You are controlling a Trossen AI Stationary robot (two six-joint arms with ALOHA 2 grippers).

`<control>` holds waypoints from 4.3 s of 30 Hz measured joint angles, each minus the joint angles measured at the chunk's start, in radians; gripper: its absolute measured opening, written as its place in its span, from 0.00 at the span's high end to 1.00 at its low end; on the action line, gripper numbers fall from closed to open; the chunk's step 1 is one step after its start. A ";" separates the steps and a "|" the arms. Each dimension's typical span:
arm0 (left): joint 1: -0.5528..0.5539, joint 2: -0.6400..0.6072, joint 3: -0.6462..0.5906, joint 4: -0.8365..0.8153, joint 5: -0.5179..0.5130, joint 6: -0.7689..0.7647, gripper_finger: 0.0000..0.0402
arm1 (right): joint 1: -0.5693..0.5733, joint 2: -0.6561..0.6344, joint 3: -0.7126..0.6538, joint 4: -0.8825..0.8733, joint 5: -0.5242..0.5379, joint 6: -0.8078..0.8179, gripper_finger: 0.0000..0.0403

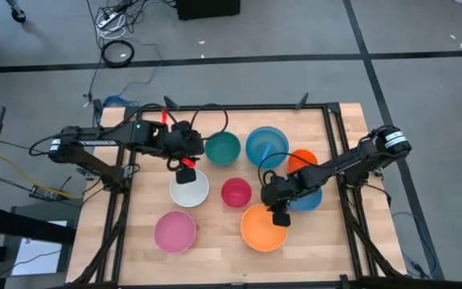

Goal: Nest bowls inside each other
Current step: Stack the light orange bowl on top of the light blue bowl, then stack the white bowl on top of the light orange bowl

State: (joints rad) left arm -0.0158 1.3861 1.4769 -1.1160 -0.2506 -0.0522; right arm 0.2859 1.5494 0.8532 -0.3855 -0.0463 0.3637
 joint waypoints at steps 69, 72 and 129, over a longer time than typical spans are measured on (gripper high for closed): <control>0.001 0.000 0.000 0.003 -0.106 -0.023 0.70 | -0.527 -0.340 0.095 -0.566 0.419 0.218 0.54; 0.001 0.000 0.000 -0.040 -0.123 -0.034 0.70 | -0.492 -0.411 0.095 -0.585 0.485 0.219 0.52; 0.023 -0.014 -0.598 0.183 0.151 -0.311 0.71 | 0.059 -0.692 0.094 -0.237 0.686 0.095 0.57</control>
State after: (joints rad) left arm 0.0074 1.3724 0.8793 -0.9325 -0.0996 -0.3635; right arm 0.3450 0.8572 0.9474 -0.6220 0.6395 0.4591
